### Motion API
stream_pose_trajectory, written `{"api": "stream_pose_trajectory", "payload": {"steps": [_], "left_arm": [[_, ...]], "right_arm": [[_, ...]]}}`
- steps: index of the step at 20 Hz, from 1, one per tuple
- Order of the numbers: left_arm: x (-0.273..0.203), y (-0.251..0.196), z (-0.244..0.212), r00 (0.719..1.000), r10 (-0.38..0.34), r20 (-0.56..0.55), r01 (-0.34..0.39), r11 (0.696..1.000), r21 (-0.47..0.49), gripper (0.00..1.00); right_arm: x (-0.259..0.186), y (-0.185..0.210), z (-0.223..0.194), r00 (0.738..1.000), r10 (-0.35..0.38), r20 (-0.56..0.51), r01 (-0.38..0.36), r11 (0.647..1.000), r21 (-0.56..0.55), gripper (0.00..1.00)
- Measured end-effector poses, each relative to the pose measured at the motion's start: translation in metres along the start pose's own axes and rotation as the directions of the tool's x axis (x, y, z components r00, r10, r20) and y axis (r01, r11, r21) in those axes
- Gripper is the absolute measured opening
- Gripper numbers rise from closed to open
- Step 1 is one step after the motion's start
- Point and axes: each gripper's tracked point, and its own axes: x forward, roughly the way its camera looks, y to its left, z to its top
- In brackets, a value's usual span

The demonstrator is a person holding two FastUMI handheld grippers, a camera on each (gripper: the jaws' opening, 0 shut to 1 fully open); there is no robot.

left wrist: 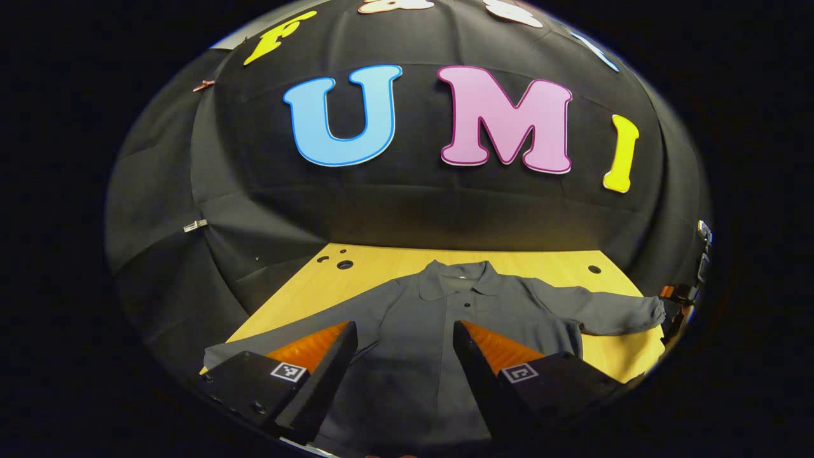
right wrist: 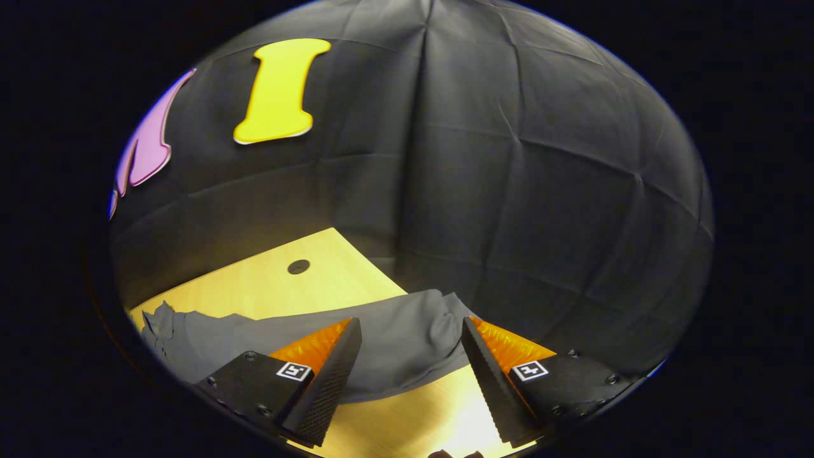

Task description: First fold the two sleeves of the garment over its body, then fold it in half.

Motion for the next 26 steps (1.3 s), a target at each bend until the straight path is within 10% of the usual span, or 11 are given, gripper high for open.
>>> {"api": "stream_pose_trajectory", "payload": {"steps": [7, 16, 21, 26], "left_arm": [[0.014, -0.015, -0.002, 0.998, -0.033, -0.047, 0.036, 0.998, 0.058, 0.95], [0.023, -0.02, -0.003, 0.996, -0.046, -0.07, 0.05, 0.997, 0.061, 0.98], [0.023, -0.016, -0.009, 0.996, -0.036, -0.078, 0.038, 0.999, 0.035, 0.98], [0.018, -0.008, -0.02, 0.995, -0.017, -0.096, 0.021, 0.999, 0.037, 0.98]], "right_arm": [[0.075, -0.049, -0.042, 0.986, -0.135, -0.097, 0.135, 0.991, -0.003, 0.98], [0.1, -0.051, -0.07, 0.969, -0.072, -0.236, 0.101, 0.988, 0.114, 0.95], [0.098, -0.044, -0.069, 0.968, -0.095, -0.231, 0.106, 0.994, 0.037, 0.45], [0.097, -0.043, -0.066, 0.97, -0.101, -0.222, 0.104, 0.995, 0.0, 0.45]]}}
